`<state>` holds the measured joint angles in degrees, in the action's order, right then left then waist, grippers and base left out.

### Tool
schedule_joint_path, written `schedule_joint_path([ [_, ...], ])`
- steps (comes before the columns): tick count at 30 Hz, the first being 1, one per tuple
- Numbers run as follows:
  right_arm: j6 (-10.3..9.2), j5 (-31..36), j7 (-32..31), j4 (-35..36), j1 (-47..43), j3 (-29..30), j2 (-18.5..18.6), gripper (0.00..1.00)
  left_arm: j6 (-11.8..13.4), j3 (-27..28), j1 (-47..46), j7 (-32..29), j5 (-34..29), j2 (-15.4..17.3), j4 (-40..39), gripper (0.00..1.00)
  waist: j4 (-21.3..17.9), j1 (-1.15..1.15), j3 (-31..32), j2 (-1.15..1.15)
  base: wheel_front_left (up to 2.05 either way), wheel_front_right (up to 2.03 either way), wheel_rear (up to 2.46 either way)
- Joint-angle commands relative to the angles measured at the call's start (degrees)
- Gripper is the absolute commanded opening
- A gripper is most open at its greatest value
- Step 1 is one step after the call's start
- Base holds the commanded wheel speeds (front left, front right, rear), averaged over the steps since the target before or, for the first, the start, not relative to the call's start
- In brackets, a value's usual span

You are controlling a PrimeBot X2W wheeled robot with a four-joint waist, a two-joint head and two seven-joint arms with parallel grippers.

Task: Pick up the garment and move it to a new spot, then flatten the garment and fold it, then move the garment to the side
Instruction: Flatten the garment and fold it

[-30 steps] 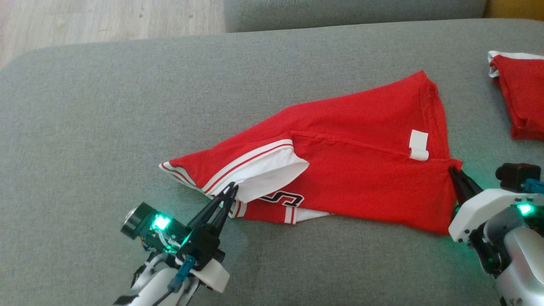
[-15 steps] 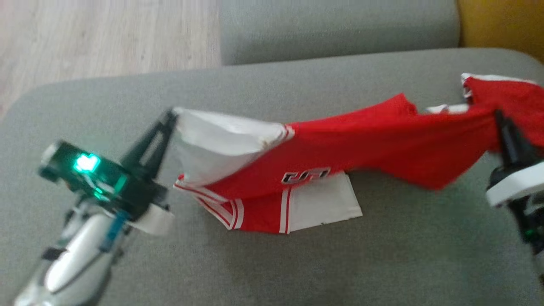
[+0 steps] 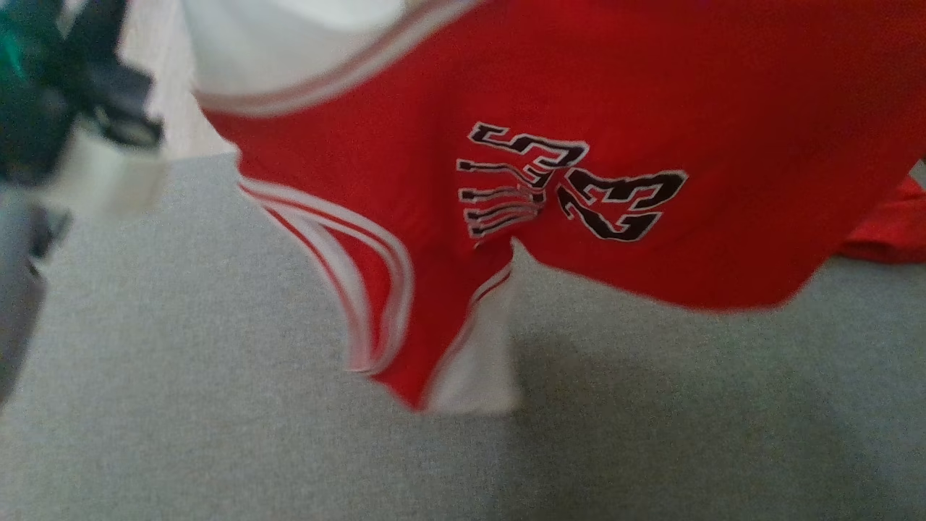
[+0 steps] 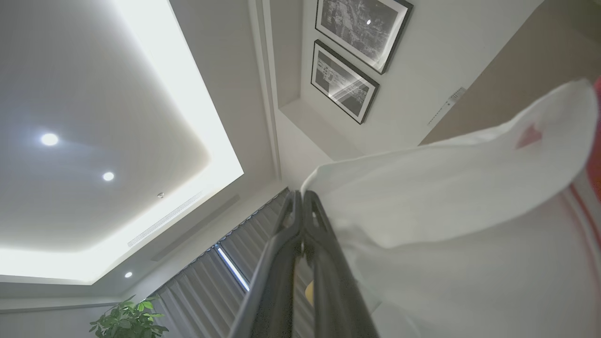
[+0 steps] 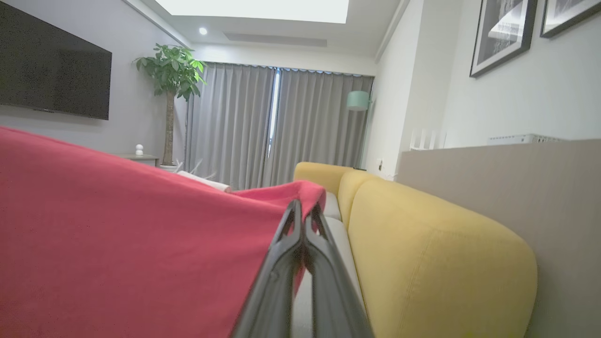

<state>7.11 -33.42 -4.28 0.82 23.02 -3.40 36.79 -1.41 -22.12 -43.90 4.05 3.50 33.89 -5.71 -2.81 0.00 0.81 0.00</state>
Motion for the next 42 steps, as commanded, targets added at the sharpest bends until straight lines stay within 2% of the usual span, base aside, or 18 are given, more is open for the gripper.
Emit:
schedule_joint_path([
  [1, 0.37, 0.37, -1.83, 1.72, 6.05, -1.15, 2.06, 0.00, -1.46, 3.00, -7.16, -1.29, 1.25, 1.95, 1.56, 0.00, -0.20, 0.00, -1.77, 0.00, 0.00, 0.00, 0.00],
  [3, 0.37, 0.50, -2.44, 1.26, 8.23, -1.89, 1.97, 0.00, -2.11, 2.81, -9.42, -1.59, 1.55, 1.67, 3.30, 0.00, -0.18, 0.00, -2.74, 0.00, 0.00, 0.00, 0.00],
  [7, 0.37, 0.43, -3.80, -3.04, 19.01, -6.67, 0.94, 0.00, -4.59, 0.30, -18.91, -2.71, 2.19, 0.60, 12.89, 0.00, 0.31, 0.00, -8.48, 0.00, 0.00, 0.00, 0.00],
  [14, 0.37, 1.01, 0.19, -16.27, 38.93, -15.85, -3.08, 0.00, -5.64, -3.97, -35.73, 0.98, 0.03, -2.39, 30.56, 0.00, 1.48, 0.00, -21.08, 0.00, 0.00, 0.00, 0.00],
  [16, 0.37, 1.69, 3.09, -20.22, 43.57, -17.71, -3.97, 0.00, -5.18, -4.71, -39.70, 3.78, -1.62, -3.16, 34.56, 0.00, 1.72, 0.00, -23.32, 0.00, 0.00, 0.00, 0.00],
  [19, 0.37, 3.03, 8.52, -25.97, 49.71, -18.44, -4.50, 0.00, -3.13, -5.51, -44.73, 7.95, -3.91, -4.68, 39.14, 0.00, 2.53, 0.00, -25.49, 0.00, 0.00, 0.00, 0.00],
  [22, 0.37, 4.58, 13.05, -30.95, 54.01, -18.63, -4.43, 0.00, -0.23, -5.34, -48.38, 10.28, -5.02, -6.07, 41.19, 0.00, 3.49, 0.00, -26.63, 0.00, 0.00, 0.00, 0.00],
  [24, 0.37, 4.96, 14.83, -33.43, 55.17, -19.49, -4.16, 0.00, 0.56, -5.11, -48.93, 10.77, -4.45, -7.12, 41.56, 0.00, 4.29, 0.00, -27.06, 0.00, 0.00, 0.00, 0.00],
  [28, 0.37, 4.37, 16.38, -37.33, 54.09, -22.44, -2.46, 0.00, -0.12, -5.08, -45.82, 10.92, -2.24, -8.08, 37.91, 0.00, 6.28, 0.00, -27.98, 0.00, 0.00, 0.00, 0.00],
  [32, 0.37, 2.62, 17.57, -40.73, 50.33, -24.77, -1.31, 0.00, -0.64, -5.14, -37.93, 10.93, 0.01, -7.93, 33.26, 0.00, 7.92, 0.00, -28.07, 0.00, 0.00, 0.00, 0.00],
  [37, 0.37, 0.04, 18.57, -43.09, 42.98, -27.49, -1.25, 0.00, -1.88, -6.12, -24.37, 10.94, 2.24, -6.41, 27.18, 0.00, 8.58, 0.00, -26.43, 0.00, 0.00, 0.00, 0.00],
  [42, 0.37, -3.76, 19.05, -42.80, 32.56, -29.39, 0.07, 0.00, -2.34, -7.36, -8.19, 10.94, 4.89, -4.67, 21.59, 0.00, 8.20, 0.00, -21.92, 0.00, 0.00, 0.00, 0.00],
])
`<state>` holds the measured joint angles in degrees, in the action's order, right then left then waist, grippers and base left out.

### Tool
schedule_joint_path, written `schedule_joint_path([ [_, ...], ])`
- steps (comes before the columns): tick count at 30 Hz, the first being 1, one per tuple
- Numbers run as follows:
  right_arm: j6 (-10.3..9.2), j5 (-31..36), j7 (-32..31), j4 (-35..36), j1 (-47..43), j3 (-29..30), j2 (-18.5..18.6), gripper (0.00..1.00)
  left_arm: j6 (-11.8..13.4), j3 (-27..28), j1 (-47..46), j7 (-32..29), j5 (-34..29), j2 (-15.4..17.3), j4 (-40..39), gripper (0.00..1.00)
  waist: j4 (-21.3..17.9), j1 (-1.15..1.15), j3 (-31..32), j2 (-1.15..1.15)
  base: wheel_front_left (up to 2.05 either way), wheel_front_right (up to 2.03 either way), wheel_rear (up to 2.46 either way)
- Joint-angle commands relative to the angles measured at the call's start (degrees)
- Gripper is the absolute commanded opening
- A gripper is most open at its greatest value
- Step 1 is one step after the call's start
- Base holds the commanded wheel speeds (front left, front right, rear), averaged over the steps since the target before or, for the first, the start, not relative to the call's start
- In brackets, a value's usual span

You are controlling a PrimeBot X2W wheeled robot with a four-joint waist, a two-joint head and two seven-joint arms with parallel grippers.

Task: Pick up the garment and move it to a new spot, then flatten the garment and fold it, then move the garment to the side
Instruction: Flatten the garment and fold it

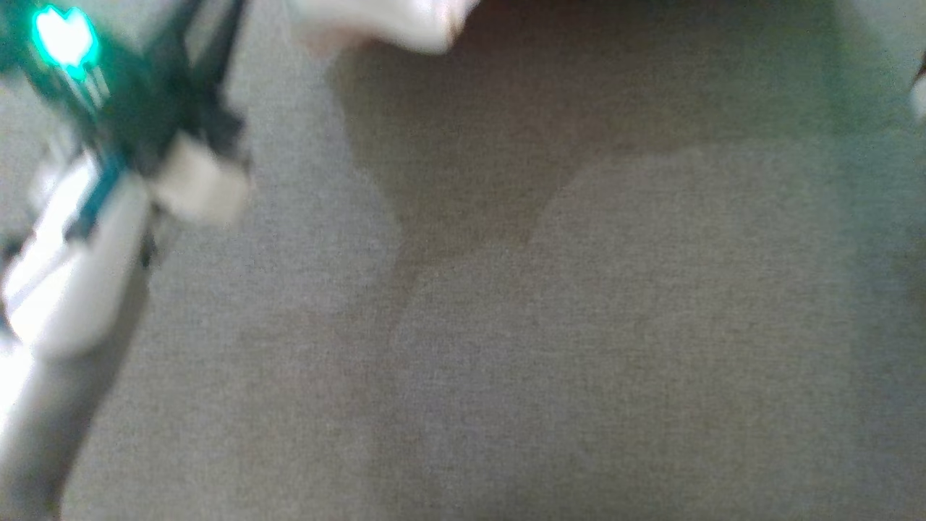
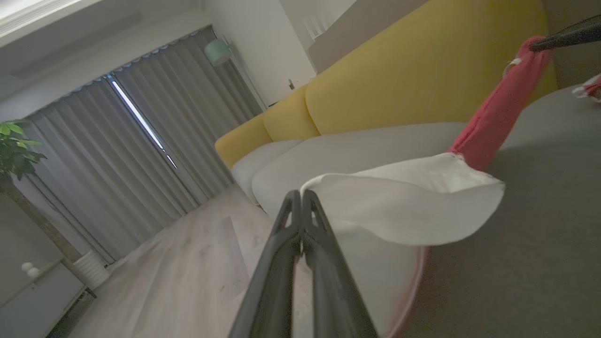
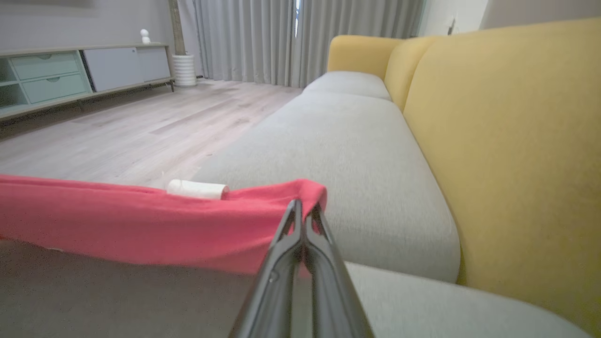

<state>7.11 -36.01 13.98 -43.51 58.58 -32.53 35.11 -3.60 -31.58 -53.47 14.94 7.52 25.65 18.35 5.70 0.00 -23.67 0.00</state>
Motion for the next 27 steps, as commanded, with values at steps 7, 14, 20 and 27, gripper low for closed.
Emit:
schedule_joint_path([
  [7, 0.37, -6.54, 0.99, 6.86, -20.34, 0.27, 5.38, 0.00, 1.30, 0.74, 24.47, 0.06, 5.64, 6.61, -8.75, 0.00, -1.44, 0.00, 9.33, 0.00, 0.00, 0.00, 0.00],
  [14, 0.37, -7.23, 1.01, 12.74, -36.92, 4.70, 6.44, 0.00, 5.11, -2.42, 41.51, -1.87, 7.19, 8.15, -14.44, 0.00, -2.17, 0.00, 13.68, 0.00, 0.00, 0.00, 0.00],
  [20, 0.37, -4.93, 1.01, 17.69, -49.77, 10.32, 5.41, 0.00, 6.50, -4.23, 48.85, -4.80, 9.17, 8.52, -17.12, 0.00, -2.11, 0.00, 15.35, 0.00, 0.00, 0.00, 0.00],
  [27, 0.37, -2.05, -1.94, 23.38, -55.09, 15.86, 2.75, 0.00, 7.46, -2.89, 47.44, -7.11, 9.67, 9.69, -20.47, 0.00, -2.23, 0.00, 13.28, 0.00, 0.00, 0.00, 0.00],
])
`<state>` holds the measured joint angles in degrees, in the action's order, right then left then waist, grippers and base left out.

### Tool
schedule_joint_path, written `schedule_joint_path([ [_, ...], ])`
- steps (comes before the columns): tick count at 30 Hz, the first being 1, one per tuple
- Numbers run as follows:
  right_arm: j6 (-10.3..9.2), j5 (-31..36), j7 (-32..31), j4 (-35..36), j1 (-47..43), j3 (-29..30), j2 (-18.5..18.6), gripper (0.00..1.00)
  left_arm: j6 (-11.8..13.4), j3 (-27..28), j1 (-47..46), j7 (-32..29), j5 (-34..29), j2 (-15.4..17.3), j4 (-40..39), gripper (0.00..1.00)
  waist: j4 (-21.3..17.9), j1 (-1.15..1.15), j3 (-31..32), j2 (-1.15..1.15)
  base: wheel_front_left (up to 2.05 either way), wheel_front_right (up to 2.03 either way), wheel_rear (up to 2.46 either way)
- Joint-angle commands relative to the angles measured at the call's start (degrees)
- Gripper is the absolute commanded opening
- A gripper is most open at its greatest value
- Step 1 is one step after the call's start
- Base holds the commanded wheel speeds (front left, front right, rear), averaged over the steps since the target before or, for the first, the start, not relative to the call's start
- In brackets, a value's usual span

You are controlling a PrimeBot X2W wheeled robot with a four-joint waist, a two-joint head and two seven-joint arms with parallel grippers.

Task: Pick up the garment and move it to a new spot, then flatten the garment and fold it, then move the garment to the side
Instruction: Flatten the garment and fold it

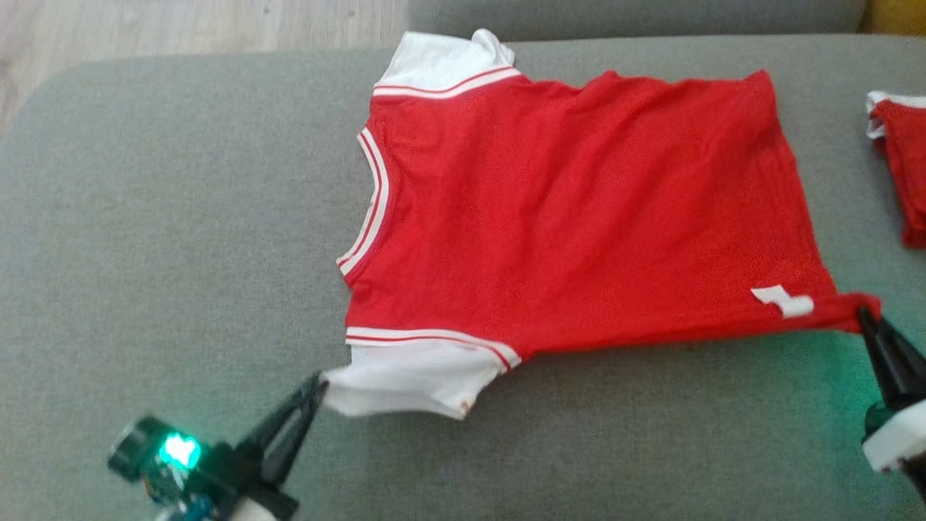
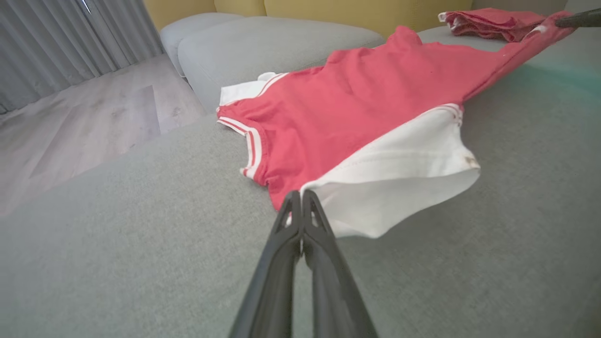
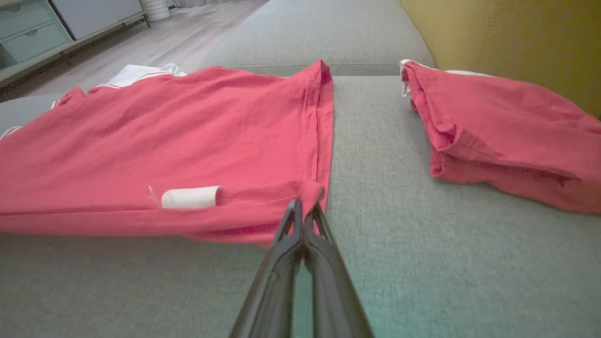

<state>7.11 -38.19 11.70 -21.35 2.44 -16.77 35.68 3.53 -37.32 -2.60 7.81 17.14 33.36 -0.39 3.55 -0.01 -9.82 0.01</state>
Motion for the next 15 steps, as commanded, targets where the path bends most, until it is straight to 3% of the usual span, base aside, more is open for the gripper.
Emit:
schedule_joint_path([
  [1, 0.37, 0.61, -0.22, 1.82, 1.41, 0.98, 1.57, 0.00, 0.19, 3.21, -4.79, -0.06, -0.09, 2.01, -1.72, 0.00, -0.11, 0.01, -1.16, -0.01, 0.00, 0.00, 0.00],
  [6, 0.37, 2.55, -3.21, 3.37, 5.25, 4.23, -1.09, 0.00, -1.68, 4.29, -14.41, -0.53, -1.32, 1.13, 0.68, 0.00, 0.02, 0.01, -4.81, -0.01, 0.00, 0.00, 0.00],
  [15, 0.37, 4.80, -4.61, 0.53, 14.34, 4.48, -3.08, 0.00, -5.48, 3.45, -31.97, 1.69, -3.63, -4.54, 13.06, 0.00, 0.01, 0.01, -11.09, -0.01, 0.00, 0.00, 0.00],
])
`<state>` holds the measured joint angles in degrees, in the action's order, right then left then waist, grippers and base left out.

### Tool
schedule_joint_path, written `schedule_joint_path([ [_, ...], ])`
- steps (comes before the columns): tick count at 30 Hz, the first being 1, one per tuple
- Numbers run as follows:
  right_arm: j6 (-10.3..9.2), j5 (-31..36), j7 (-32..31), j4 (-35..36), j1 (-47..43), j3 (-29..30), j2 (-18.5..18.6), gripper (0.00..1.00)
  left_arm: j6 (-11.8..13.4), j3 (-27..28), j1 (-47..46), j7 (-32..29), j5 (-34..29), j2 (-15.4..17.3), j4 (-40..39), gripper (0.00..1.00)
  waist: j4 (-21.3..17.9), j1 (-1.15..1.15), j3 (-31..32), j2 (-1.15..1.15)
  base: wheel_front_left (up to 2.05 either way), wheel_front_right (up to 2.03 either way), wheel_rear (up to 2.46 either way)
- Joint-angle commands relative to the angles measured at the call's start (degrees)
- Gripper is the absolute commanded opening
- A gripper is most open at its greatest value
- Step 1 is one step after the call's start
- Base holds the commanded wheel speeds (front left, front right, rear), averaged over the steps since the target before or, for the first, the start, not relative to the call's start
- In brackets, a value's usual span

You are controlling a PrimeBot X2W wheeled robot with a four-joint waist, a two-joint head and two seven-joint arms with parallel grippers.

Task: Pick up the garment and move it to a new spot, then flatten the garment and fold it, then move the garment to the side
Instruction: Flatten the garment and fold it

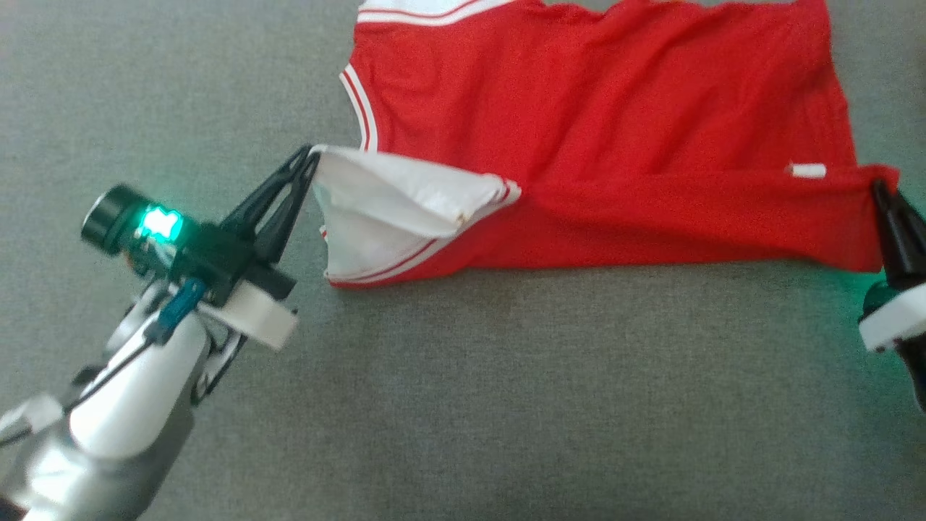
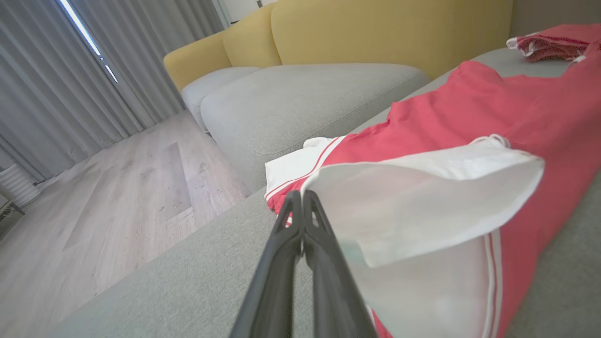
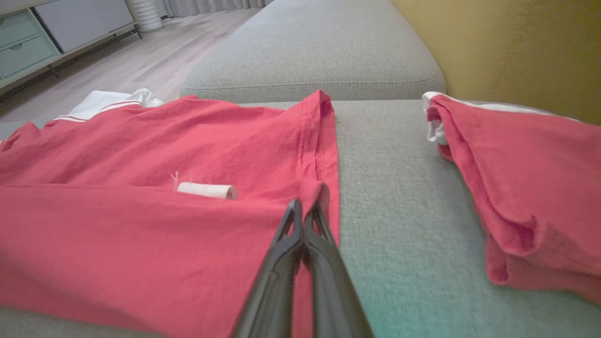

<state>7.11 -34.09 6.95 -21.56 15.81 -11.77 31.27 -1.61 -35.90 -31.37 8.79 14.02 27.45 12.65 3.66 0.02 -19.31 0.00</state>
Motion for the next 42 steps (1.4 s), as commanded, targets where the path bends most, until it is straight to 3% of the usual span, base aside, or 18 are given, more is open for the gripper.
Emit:
schedule_joint_path([
  [1, 0.37, 0.81, 0.20, 0.30, 1.97, -0.81, 1.22, 0.00, -0.78, 1.65, -4.61, 1.11, -0.93, 0.94, 1.58, 0.00, -0.21, -0.02, -2.16, 0.00, 0.00, 0.00, 0.00],
  [7, 0.37, 1.76, 1.11, -2.12, 6.18, -2.39, 0.78, 0.00, -1.34, 0.95, -9.65, 3.55, -2.11, -1.26, 8.39, 0.00, -0.64, -0.02, -4.07, 0.00, 0.00, 0.00, 0.00],
  [8, 0.37, 1.84, 1.39, -2.72, 6.78, -2.54, 0.61, 0.30, -1.28, 0.94, -10.16, 3.91, -2.14, -1.68, 9.59, 0.32, -0.64, -0.02, -4.25, 0.00, 0.00, 0.00, 0.00],
  [9, 0.37, 1.93, 1.69, -3.29, 7.23, -2.68, 0.45, 0.93, -1.10, 1.09, -10.45, 4.24, -1.93, -2.14, 10.69, 0.93, -0.65, -0.02, -4.38, 0.00, 0.00, 0.00, 0.00],
  [10, 0.37, 1.93, 2.03, -3.86, 7.54, -2.73, 0.24, 1.00, -0.89, 1.35, -10.50, 4.55, -1.55, -2.61, 11.60, 1.00, -0.67, -0.02, -4.45, 0.00, 0.00, 0.00, 0.00],
  [15, 0.37, 1.81, 4.30, -5.94, 7.24, -2.33, -0.53, 1.00, 1.43, 3.64, -7.08, 5.64, 1.75, -5.06, 12.32, 1.00, -0.56, -0.02, -3.68, 0.00, 0.00, 0.00, 0.00],
  [24, 0.37, 0.92, 6.69, -6.59, 3.92, -0.89, -2.44, 1.00, 5.71, 7.82, 7.82, 6.00, 11.66, -11.39, 9.28, 1.00, -0.83, -0.02, -1.26, 0.00, 0.00, 0.00, 0.00],
  [31, 0.37, 1.02, 7.07, -6.38, 3.90, -1.26, -3.24, 1.00, 5.00, 7.63, 9.02, 4.63, 14.17, -12.88, 14.93, 1.00, -1.47, -0.02, -0.93, 0.00, 0.00, 0.00, 0.00],
  [35, 0.37, 1.05, 7.10, -6.51, 3.91, -1.80, -3.38, 1.00, 3.30, 6.35, 7.76, 3.26, 14.42, -13.42, 19.47, 1.00, -1.86, -0.02, -0.67, 0.00, 0.00, 0.00, 0.00],
  [36, 0.37, 1.02, 7.02, -6.65, 3.88, -1.88, -3.35, 1.00, 2.75, 5.99, 7.50, 2.90, 14.58, -13.74, 20.23, 0.89, -1.90, -0.02, -0.57, 0.00, 0.00, 0.00, 0.00],
  [37, 0.37, 0.97, 6.88, -6.85, 3.83, -1.92, -3.35, 1.00, 1.98, 5.53, 7.26, 2.62, 14.70, -13.98, 20.84, 0.15, -1.92, -0.02, -0.43, 0.00, 0.00, 0.00, 0.00],
  [38, 0.37, 0.92, 6.72, -7.09, 3.75, -1.96, -3.36, 1.00, 1.20, 5.06, 7.13, 2.26, 14.80, -14.10, 21.44, 0.00, -1.92, -0.02, -0.22, 0.00, 0.00, 0.00, 0.00],
  [42, 0.37, 0.87, 4.81, -9.24, 3.51, -1.83, -3.81, 1.00, 0.30, 4.23, 6.72, 3.03, 14.39, -14.27, 22.06, 0.00, -1.63, -0.02, 0.84, 0.00, 0.00, 0.00, 0.00],
])
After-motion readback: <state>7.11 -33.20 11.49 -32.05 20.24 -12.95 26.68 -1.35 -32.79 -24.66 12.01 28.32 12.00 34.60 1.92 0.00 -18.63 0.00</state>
